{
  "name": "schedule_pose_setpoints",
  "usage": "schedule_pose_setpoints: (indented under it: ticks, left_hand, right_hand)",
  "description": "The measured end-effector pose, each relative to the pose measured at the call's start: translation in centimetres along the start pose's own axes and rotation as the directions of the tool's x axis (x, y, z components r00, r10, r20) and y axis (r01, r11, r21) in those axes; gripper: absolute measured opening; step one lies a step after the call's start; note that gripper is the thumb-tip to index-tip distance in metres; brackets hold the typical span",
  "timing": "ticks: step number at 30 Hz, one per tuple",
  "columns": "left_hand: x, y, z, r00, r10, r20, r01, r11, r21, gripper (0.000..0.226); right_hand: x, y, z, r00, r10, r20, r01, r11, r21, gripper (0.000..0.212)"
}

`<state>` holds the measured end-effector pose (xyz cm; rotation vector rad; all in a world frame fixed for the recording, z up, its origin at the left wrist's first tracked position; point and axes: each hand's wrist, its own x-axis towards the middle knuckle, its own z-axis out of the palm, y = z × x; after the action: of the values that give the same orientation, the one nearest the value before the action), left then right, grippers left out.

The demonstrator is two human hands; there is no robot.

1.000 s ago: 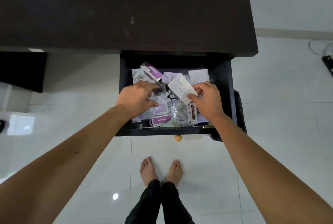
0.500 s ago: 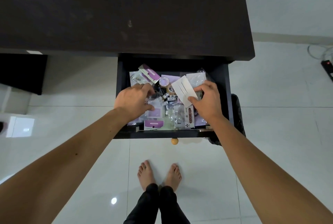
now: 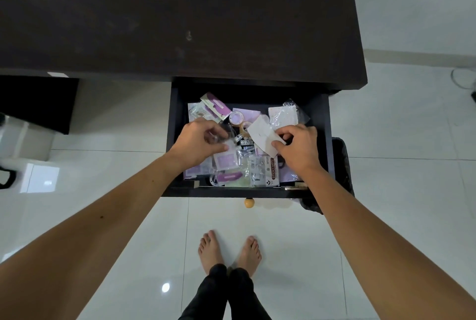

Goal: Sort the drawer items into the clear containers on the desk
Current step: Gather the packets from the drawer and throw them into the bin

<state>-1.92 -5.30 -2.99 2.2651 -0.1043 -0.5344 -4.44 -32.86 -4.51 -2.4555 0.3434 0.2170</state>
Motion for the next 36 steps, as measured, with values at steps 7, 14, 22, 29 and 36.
schedule_pose_setpoints:
  ticks: [7,14,22,29,36]
  left_hand:
    - [-1.1,-0.2,1.3,0.994,-0.103,-0.046,0.089,0.967,-0.239,0.016]
    - [-0.7,0.4,1.3,0.969,-0.21,-0.132,0.137,0.895,-0.424,0.008]
    - [-0.4,3.3,1.8,0.96,-0.277,0.031,0.228,0.716,-0.659,0.047]
    - [-0.6,2.8,1.9,0.977,-0.206,0.051,0.188,0.727,-0.66,0.04]
    - [-0.3,2.2,2.1,0.992,-0.123,-0.001,0.095,0.773,-0.627,0.06]
  right_hand:
    - [-0.3,0.4,-0.5,1.0,0.015,0.021,-0.017,0.994,0.108,0.025]
    - [0.1,-0.1,-2.7,0.994,0.034,0.102,-0.072,0.916,0.395,0.017]
    - [0.1,-1.8,-1.9,0.964,0.012,0.266,-0.181,0.762,0.622,0.023]
    - [0.0,-2.5,-0.5,0.949,-0.028,0.314,-0.157,0.823,0.547,0.034]
    - [0.6,-1.9,-1.1,0.945,-0.027,0.327,-0.144,0.862,0.487,0.035]
